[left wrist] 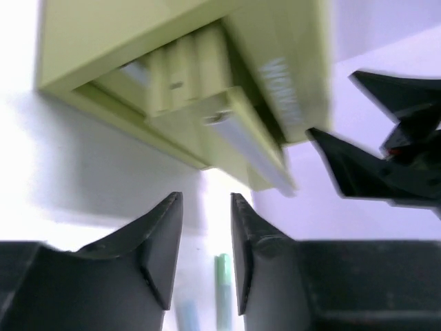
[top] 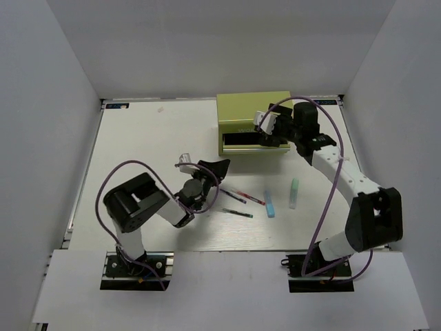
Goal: Sort the stationery into containers
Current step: Open the drawer, then grab a piece of stationery with the right arm
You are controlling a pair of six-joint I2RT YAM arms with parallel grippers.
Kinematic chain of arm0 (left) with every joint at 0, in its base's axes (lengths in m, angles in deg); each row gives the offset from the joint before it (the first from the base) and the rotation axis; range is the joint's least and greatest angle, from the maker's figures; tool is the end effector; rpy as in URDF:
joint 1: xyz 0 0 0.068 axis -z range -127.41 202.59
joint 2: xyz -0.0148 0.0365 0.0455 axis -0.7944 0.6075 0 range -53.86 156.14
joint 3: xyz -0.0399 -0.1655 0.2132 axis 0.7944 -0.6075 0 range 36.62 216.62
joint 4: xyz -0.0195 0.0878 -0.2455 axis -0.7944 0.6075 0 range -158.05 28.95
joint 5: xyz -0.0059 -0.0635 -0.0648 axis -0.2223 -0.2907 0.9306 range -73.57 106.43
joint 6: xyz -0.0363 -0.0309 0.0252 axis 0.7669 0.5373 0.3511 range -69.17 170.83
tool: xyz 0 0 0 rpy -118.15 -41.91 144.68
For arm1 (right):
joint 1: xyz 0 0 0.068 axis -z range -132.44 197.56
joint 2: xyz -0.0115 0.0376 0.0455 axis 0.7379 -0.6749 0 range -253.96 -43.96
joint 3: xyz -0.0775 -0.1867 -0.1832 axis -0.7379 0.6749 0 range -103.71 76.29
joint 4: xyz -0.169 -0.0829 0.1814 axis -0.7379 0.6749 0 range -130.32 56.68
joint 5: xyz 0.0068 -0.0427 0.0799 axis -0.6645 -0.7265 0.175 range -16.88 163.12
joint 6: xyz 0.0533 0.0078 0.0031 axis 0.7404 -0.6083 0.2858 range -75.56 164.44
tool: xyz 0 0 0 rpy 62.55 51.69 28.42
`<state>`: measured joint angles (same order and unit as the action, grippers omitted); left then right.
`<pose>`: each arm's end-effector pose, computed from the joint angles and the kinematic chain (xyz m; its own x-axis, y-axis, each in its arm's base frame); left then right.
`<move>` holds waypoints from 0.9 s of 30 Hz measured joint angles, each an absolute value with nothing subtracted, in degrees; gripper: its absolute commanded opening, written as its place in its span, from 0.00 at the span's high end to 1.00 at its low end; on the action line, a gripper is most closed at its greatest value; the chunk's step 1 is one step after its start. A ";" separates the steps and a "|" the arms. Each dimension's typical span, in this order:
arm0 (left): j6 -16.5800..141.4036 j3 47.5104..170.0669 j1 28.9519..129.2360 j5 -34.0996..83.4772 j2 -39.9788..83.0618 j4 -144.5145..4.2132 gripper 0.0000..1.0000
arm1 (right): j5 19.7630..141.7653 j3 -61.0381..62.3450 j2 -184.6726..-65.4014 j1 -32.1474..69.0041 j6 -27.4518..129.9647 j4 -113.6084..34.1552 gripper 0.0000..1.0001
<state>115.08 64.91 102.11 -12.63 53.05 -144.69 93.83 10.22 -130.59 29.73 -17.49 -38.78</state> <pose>0.2137 -0.2237 0.1341 -0.3248 -0.8322 -0.4494 0.1317 0.4307 -0.8928 0.3335 0.1204 0.3067 0.3592 -0.7516 -0.5533 -0.5976 0.2701 -0.7549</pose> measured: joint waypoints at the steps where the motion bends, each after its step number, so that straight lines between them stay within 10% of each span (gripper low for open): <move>1: 114.62 64.15 102.11 -11.84 51.06 -144.58 0.44 | 93.90 11.34 -128.86 29.80 -17.51 -38.67 0.10; 8: 111.08 62.88 101.43 -4.22 28.66 -133.61 0.04 | 94.44 20.04 -113.32 29.99 -15.83 -39.11 0.10; 13: 101.31 73.83 101.26 -0.26 13.47 -105.08 0.00 | 96.67 26.07 -102.26 29.97 -7.52 -38.43 0.10; 15: 96.00 80.74 101.24 0.83 10.52 -93.30 0.00 | 98.64 27.21 -99.18 29.97 -3.41 -35.42 0.22; 16: 93.11 83.91 101.24 1.03 9.36 -87.99 0.00 | 99.56 27.36 -98.30 29.95 -1.82 -34.08 0.48; 19: 84.46 90.01 101.24 1.09 5.90 -75.49 0.00 | 101.18 27.47 -97.10 29.82 4.61 -29.38 0.66; 23: 73.22 90.46 101.24 0.77 1.47 -64.84 0.16 | 100.83 27.71 -98.87 29.73 11.54 -22.65 0.59; 27: 64.77 89.48 101.19 0.37 0.92 -58.97 0.53 | 98.53 31.30 -101.08 28.51 15.97 -19.07 0.42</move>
